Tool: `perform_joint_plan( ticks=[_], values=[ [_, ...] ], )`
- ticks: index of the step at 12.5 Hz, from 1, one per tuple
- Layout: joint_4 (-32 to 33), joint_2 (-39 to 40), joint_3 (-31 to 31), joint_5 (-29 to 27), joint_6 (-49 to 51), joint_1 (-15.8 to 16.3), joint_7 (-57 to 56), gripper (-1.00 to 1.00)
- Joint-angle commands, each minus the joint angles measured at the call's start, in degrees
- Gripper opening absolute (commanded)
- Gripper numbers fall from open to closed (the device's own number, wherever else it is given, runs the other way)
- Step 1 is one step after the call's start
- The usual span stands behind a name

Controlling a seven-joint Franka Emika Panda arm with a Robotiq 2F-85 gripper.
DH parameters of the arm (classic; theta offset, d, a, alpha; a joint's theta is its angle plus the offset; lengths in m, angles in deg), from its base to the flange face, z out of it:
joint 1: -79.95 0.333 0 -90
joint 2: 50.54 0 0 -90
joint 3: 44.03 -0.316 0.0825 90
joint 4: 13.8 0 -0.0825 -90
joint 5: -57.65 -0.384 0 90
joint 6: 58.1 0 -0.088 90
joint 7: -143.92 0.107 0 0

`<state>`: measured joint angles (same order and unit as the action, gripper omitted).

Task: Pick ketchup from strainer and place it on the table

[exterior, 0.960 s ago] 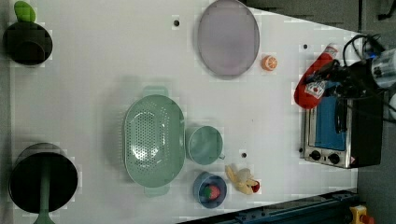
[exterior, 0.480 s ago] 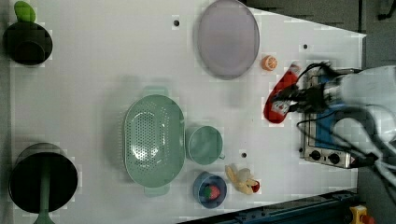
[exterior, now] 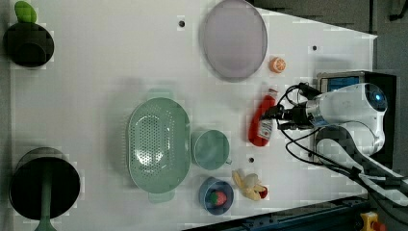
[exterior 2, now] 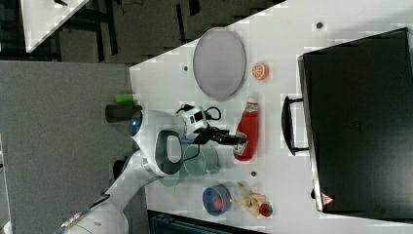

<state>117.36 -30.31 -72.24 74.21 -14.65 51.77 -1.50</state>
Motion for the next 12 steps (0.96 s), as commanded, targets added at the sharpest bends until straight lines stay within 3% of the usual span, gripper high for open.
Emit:
perform_joint_plan(
  ticks=[1, 5, 10, 12],
  values=[
    [-4.3, -5.3, 0.2, 0.3, -0.7, -0.3, -2.2, 1.0],
    [-13.2, -13.4, -0.6, -1.3, 8.9, -0.2, -2.1, 1.0],
    [-26.3, -17.5, -2.1, -15.9, 31.9, -0.1, 3.0, 1.0],
    [-30.9, -18.2, -2.0, -16.0, 33.5, -0.1, 3.2, 1.0]
  ],
)
